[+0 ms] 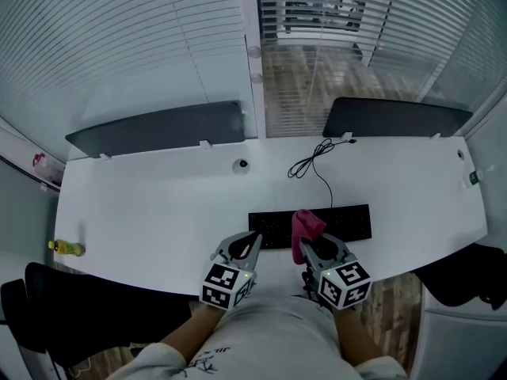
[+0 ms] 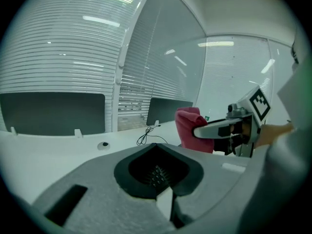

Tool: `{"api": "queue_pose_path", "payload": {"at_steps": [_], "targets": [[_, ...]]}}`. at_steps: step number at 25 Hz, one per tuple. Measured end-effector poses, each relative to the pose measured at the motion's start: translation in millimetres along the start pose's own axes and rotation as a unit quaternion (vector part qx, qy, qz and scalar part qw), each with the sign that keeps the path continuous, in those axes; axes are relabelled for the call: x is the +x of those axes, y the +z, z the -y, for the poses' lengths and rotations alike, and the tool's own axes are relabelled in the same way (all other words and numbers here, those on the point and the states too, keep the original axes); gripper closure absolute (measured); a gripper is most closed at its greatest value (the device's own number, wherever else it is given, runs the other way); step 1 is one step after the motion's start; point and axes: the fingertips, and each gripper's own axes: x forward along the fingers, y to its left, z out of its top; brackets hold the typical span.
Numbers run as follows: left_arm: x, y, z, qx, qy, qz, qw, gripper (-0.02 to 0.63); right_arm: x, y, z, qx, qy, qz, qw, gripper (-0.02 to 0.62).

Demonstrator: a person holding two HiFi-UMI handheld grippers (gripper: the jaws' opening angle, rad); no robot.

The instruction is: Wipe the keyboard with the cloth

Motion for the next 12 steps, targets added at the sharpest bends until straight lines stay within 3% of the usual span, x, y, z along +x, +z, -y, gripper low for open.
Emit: {"api": "queue_pose_path", "payload": {"at_steps": [12], "targets": [[-9, 2, 9, -0.002, -0.02, 0.011, 0.9997, 0.595, 2, -5, -11, -0.015, -0.002, -0.011, 1.0, 0.534]]}}
